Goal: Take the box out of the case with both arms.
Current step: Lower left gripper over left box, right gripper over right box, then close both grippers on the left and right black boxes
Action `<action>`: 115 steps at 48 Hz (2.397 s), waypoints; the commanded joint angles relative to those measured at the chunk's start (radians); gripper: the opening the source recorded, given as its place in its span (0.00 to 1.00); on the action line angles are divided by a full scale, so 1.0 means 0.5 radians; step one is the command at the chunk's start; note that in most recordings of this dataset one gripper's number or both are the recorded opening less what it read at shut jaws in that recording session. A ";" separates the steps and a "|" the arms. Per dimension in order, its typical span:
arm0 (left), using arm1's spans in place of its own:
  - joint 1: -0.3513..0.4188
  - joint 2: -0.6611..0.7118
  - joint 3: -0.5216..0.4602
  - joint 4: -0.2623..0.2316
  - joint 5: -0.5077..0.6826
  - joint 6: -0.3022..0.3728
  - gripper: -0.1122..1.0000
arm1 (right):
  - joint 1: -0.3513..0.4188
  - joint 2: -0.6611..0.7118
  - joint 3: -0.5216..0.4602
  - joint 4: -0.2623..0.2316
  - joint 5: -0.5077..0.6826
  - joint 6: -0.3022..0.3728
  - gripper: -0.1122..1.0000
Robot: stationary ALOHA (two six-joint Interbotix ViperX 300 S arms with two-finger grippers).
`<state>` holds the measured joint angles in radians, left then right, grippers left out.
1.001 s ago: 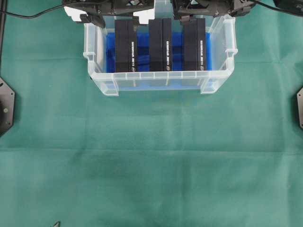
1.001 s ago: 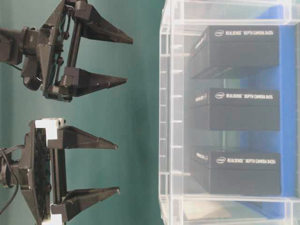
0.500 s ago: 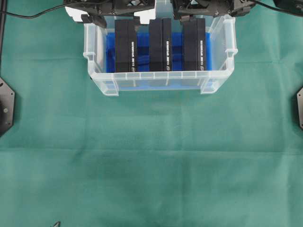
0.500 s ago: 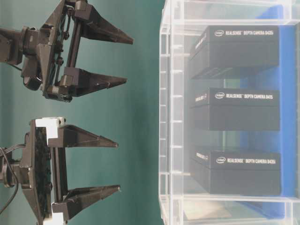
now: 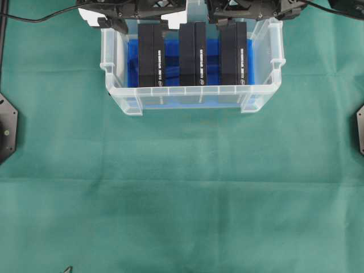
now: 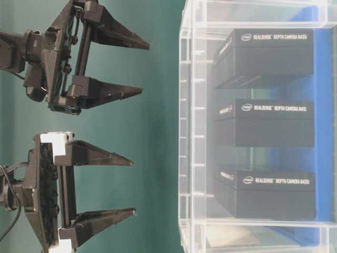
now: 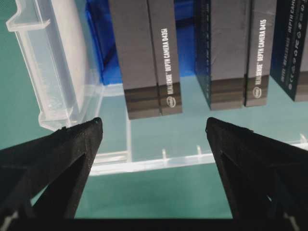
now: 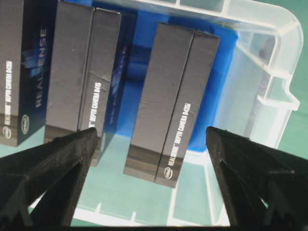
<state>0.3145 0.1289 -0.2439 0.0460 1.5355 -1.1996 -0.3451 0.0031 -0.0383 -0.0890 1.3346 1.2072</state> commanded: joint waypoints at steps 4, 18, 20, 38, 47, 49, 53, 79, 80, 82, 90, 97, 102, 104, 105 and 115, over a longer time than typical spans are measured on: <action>-0.006 -0.031 -0.021 0.009 0.000 0.003 0.89 | 0.006 -0.025 -0.040 -0.003 -0.006 0.006 0.97; -0.003 -0.031 -0.021 0.009 0.003 0.003 0.89 | 0.009 -0.025 -0.037 0.000 -0.006 0.006 0.97; -0.006 -0.031 -0.018 0.009 0.003 0.003 0.89 | 0.006 -0.025 -0.037 0.003 -0.003 0.006 0.97; -0.003 -0.031 0.040 0.031 -0.012 0.006 0.89 | 0.006 -0.015 0.012 0.006 -0.003 0.009 0.97; -0.003 -0.031 0.110 0.040 -0.077 0.006 0.89 | 0.012 0.009 0.037 0.006 -0.009 0.009 0.97; -0.003 -0.031 0.123 0.040 -0.107 0.003 0.89 | 0.015 0.018 0.037 0.006 -0.009 0.009 0.97; -0.003 -0.031 0.150 0.040 -0.172 0.000 0.89 | 0.015 0.031 0.040 0.006 -0.012 0.009 0.97; 0.009 -0.012 0.448 0.043 -0.466 -0.003 0.89 | 0.015 0.083 0.202 0.006 -0.156 0.012 0.97; 0.012 -0.009 0.460 0.043 -0.476 -0.003 0.89 | 0.015 0.086 0.212 0.006 -0.166 0.012 0.97; 0.012 -0.006 0.479 0.040 -0.491 -0.003 0.89 | 0.015 0.086 0.227 0.006 -0.181 0.012 0.97; 0.021 0.018 0.537 0.043 -0.617 -0.003 0.89 | 0.015 0.095 0.313 0.006 -0.249 0.034 0.97; 0.028 0.058 0.574 0.043 -0.687 -0.003 0.89 | 0.015 0.095 0.371 0.006 -0.334 0.074 0.97; 0.037 0.080 0.598 0.040 -0.742 -0.003 0.89 | 0.015 0.101 0.396 0.006 -0.402 0.089 0.97; 0.040 0.083 0.611 0.040 -0.755 -0.003 0.89 | 0.015 0.104 0.408 0.006 -0.420 0.092 0.97; 0.043 0.086 0.620 0.040 -0.761 -0.003 0.89 | 0.015 0.110 0.411 0.006 -0.423 0.092 0.97; 0.067 0.092 0.699 0.040 -0.816 -0.006 0.89 | 0.012 0.175 0.460 0.012 -0.463 0.092 0.97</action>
<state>0.3405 0.1902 0.0982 0.0629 1.1351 -1.2057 -0.3375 0.0951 0.1902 -0.0859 1.1091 1.2548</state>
